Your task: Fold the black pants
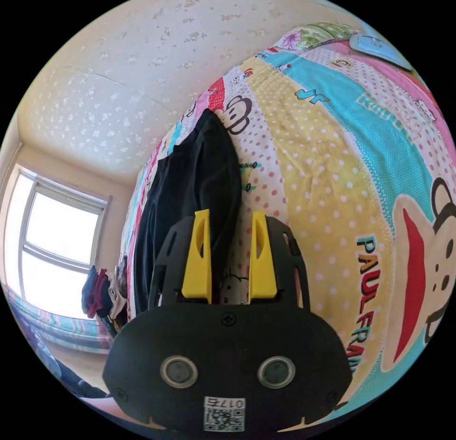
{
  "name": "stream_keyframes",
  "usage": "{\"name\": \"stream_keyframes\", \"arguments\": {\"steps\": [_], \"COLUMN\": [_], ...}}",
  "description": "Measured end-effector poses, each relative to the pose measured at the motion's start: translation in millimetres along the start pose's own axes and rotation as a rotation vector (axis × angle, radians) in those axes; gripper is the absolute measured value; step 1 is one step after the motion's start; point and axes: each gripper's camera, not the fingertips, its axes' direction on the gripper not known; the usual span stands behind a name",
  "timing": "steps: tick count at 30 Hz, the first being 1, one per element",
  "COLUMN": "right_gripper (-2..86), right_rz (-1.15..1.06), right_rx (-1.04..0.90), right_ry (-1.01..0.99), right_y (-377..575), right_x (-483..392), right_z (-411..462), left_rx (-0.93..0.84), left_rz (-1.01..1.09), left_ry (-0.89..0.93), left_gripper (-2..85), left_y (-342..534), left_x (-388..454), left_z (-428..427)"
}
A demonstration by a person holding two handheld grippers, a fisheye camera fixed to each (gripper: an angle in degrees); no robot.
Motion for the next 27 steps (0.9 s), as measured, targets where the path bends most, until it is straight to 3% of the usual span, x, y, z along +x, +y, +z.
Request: {"name": "stream_keyframes", "arguments": {"steps": [8, 14, 16, 21, 27], "right_gripper": [2.4, 1.8, 1.7, 1.8, 2.9], "right_rz": [-0.012, -0.031, -0.084, -0.149, -0.045], "right_rx": [0.136, 0.236, 0.16, -0.009, -0.102], "right_ry": [-0.002, -0.311, -0.399, -0.397, -0.405], "right_y": [-18.6, -37.6, -46.8, -26.4, 29.3], "right_x": [-52.2, -136.1, -188.1, -276.0, -268.5], "right_z": [-12.2, 2.5, 39.0, 142.5, 257.7], "left_rx": [0.057, 0.104, 0.145, 0.247, 0.287], "left_rz": [-0.078, -0.258, -0.332, -0.486, -0.742], "left_ry": [0.081, 0.133, 0.133, 0.089, 0.065], "left_gripper": [1.8, 1.7, 1.7, 1.4, 1.5], "left_y": [-7.5, 2.8, 10.0, 41.8, 107.8], "left_x": [-60.1, -125.3, -149.6, -207.5, -289.6], "left_z": [-29.2, -86.4, -105.9, -142.7, -133.1]}}
